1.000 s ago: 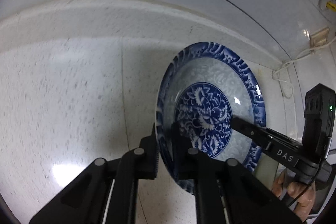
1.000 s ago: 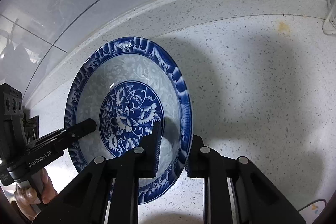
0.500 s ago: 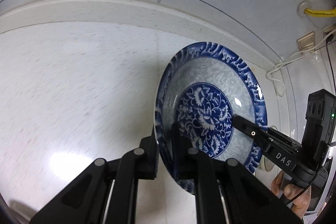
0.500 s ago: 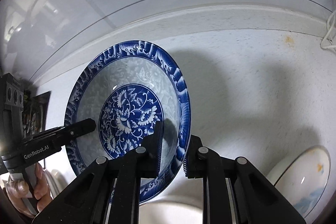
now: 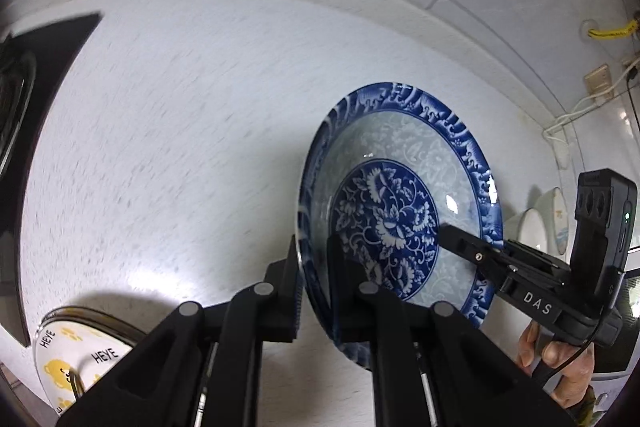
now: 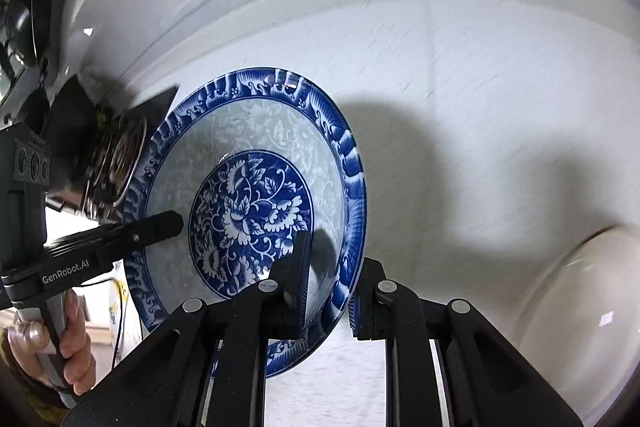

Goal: Organize plates and bowls
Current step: 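Lift the blue floral bowl with both grippers and carry it along the counter, then lower the blue floral bowl onto the counter and open both grippers, then move both grippers to the plain white bowl with gold rim, then close both grippers on the rim of the white bowl, then carry the white bowl over the blue floral bowl and lower it in, then open both grippers to release the white bowl inside the floral bowl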

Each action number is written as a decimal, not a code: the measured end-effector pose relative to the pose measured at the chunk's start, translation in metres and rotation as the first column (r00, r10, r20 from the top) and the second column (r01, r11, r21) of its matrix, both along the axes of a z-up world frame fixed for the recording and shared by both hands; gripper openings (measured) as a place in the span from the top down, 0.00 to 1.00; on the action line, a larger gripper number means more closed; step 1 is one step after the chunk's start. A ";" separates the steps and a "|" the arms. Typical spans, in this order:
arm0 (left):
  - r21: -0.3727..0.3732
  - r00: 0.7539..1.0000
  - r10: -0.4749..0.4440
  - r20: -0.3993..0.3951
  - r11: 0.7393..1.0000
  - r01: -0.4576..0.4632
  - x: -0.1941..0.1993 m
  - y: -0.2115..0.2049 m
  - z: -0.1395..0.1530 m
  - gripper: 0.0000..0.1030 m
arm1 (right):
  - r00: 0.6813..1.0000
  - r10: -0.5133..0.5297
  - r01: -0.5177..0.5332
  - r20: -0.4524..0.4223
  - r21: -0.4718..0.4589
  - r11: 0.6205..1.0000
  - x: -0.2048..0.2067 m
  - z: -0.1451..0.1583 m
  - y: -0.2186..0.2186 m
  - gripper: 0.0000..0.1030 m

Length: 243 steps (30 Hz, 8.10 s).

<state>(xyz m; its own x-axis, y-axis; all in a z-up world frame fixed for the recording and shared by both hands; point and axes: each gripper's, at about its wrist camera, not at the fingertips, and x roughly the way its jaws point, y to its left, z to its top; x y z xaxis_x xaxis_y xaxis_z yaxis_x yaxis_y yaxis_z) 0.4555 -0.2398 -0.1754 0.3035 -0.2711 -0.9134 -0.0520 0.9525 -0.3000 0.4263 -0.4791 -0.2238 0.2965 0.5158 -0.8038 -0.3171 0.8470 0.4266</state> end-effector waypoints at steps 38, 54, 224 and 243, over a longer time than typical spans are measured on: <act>-0.003 0.952 -0.116 0.282 0.993 0.121 -0.049 0.093 0.043 0.79 | 0.930 -0.322 0.335 0.177 -0.049 0.941 -0.071 0.045 0.049 0.65; 0.083 0.806 -0.277 0.523 0.958 0.276 -0.165 0.104 0.116 0.64 | 0.778 -0.430 0.482 0.458 0.006 0.876 -0.226 0.116 0.059 0.45; -0.043 0.988 0.070 0.138 0.997 -0.065 -0.012 0.038 0.003 0.67 | 0.983 -0.105 0.126 0.151 -0.136 0.983 -0.022 0.049 0.069 0.56; -0.030 0.957 -0.010 0.289 0.999 0.020 -0.093 0.028 0.056 0.42 | 0.920 -0.266 0.291 0.290 -0.049 0.955 -0.106 0.093 0.016 0.38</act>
